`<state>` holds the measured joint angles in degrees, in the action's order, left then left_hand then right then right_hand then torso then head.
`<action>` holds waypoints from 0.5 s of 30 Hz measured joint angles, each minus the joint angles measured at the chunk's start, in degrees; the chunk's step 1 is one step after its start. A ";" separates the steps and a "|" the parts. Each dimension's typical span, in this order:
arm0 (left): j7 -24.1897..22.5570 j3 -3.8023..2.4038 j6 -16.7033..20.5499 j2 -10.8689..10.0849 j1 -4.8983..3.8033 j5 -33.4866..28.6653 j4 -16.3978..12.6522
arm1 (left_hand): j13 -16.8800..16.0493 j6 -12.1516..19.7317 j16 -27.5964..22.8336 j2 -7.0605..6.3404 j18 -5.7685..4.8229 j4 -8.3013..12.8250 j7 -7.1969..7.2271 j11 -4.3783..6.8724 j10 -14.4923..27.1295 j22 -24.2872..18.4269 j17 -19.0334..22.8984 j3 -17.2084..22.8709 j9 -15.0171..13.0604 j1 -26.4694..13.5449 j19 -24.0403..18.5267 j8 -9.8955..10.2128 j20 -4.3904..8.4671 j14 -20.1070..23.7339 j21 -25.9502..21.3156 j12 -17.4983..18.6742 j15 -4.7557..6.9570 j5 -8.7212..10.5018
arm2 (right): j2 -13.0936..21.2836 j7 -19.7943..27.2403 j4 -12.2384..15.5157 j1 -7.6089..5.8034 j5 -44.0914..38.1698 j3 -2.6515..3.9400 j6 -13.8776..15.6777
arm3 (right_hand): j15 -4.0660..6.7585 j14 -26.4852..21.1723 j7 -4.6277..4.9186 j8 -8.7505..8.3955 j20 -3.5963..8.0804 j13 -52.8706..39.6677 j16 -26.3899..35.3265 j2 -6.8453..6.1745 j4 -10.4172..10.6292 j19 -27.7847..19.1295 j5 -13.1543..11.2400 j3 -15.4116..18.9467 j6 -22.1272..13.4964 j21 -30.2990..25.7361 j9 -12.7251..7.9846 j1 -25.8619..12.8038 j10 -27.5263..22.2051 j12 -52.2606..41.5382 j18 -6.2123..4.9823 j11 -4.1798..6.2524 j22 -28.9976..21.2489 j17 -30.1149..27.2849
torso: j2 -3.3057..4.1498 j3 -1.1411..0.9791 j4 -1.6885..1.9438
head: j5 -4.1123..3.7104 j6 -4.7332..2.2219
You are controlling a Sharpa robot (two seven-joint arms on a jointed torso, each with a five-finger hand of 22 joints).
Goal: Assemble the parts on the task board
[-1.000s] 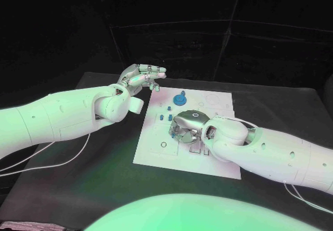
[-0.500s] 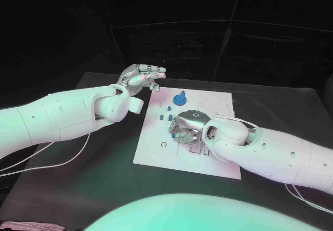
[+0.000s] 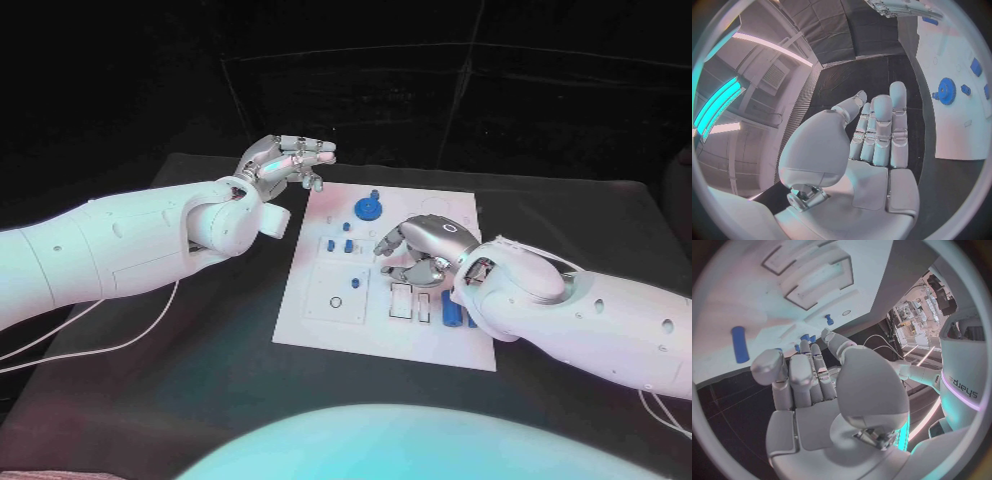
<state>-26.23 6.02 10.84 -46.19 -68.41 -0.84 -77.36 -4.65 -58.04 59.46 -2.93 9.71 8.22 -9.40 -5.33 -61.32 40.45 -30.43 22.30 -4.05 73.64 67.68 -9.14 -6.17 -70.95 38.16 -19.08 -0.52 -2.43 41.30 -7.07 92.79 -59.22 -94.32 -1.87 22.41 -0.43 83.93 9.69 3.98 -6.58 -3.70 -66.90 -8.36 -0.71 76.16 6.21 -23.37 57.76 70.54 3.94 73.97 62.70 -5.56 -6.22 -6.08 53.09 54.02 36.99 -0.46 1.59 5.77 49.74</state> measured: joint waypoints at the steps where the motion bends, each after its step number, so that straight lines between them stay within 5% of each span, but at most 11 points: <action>1: 0.01 0.00 -0.01 0.00 0.00 0.00 0.00 | 0.00 0.00 0.00 0.00 0.00 0.00 0.00 0.00 0.00 0.00 0.00 0.00 0.00 0.00 0.00 0.00 0.00 0.00 0.00 0.00 0.00 0.00 | 0.61 -0.08 0.35 -0.33 0.56 0.04 0.39 | -0.21 -0.21 -0.24 -0.05 0.02 0.03 0.61 -0.01 0.15 -0.52 0.00 0.47 -0.31 -0.60 -0.07 0.01 -0.47 0.00 0.00 0.18 -0.99 -0.82 | -0.01 0.00 -0.01 | -0.19 -0.14; 4: 0.04 0.00 -0.05 0.00 0.00 0.00 0.04 | 0.00 0.00 0.00 0.00 0.00 0.00 0.00 0.00 0.00 0.00 0.00 0.00 0.00 0.00 0.00 0.00 0.00 0.00 0.00 0.00 0.00 0.00 | 2.48 -0.87 1.08 -1.55 2.28 0.70 0.86 | -0.16 -0.44 -0.42 -0.22 0.16 0.04 1.86 -0.76 0.62 -1.05 -0.29 2.76 -1.77 -2.15 -0.19 0.00 -2.39 0.11 -0.92 0.24 -3.31 -2.52 | -0.01 0.01 -0.07 | -0.92 -0.54; 9: 0.08 0.00 -0.13 0.14 0.00 0.00 0.19 | 0.00 0.00 0.00 0.00 0.00 0.00 0.00 0.00 0.00 0.00 0.00 0.00 0.00 0.00 0.00 0.00 0.00 0.00 0.00 0.00 0.00 0.00 | 5.07 -3.26 1.29 -3.80 3.99 1.56 -0.12 | -0.08 -0.52 -1.41 -0.22 0.14 0.02 2.10 -0.71 1.81 -1.44 -0.53 9.19 -3.88 -3.95 -0.19 1.25 -5.90 0.35 -0.92 -0.01 -5.75 -3.32 | -0.01 0.01 -0.07 | -1.96 -1.29; 12: 0.10 0.01 -0.18 0.26 0.00 -0.01 0.22 | 0.00 0.00 0.00 0.00 0.00 0.00 0.00 0.00 0.00 0.01 0.00 0.00 0.00 0.00 0.00 0.00 0.00 0.00 0.00 0.00 0.00 0.00 | 5.78 -4.61 0.81 -4.92 4.38 1.82 -1.84 | -0.06 -0.50 -2.57 -0.22 0.17 0.02 2.46 -0.39 3.91 -1.42 -0.01 15.28 -5.05 -4.23 -0.19 2.99 -7.80 0.35 -0.92 0.00 -6.11 -3.92 | -0.01 0.01 -0.04 | -2.47 -1.61; 15: 0.11 0.01 -0.24 0.32 0.01 -0.01 0.22 | 0.00 0.00 -0.26 0.00 0.00 0.00 0.00 0.00 0.00 -0.07 0.22 0.01 0.00 0.00 0.00 0.00 0.00 0.00 0.00 0.00 0.00 0.00 | 6.22 -5.75 0.01 -5.54 4.61 1.86 -4.24 | 1.28 0.02 -2.95 -0.22 1.31 -0.01 2.47 0.33 6.98 -0.27 0.47 21.17 -5.83 -3.98 -0.19 5.31 -8.70 -0.67 -0.92 0.48 -5.18 -3.89 | 0.00 0.03 0.03 | -2.88 -1.83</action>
<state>-26.12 6.03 10.59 -45.86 -68.40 -0.85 -77.14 -4.65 -58.04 59.20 -2.93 9.71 8.22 -9.41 -5.33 -61.33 40.38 -30.21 22.31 -4.05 73.64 67.68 -9.14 -6.17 -70.95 38.17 -19.08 -0.52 -2.43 47.52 -12.82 92.80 -64.76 -89.71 -0.01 18.17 0.85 83.95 6.74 3.76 -5.27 -3.71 -64.43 -8.02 6.27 75.89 6.68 -2.20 51.93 66.56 3.75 79.28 54.00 -6.23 -7.14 -5.59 47.90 50.13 36.99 -0.42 1.61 2.89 47.91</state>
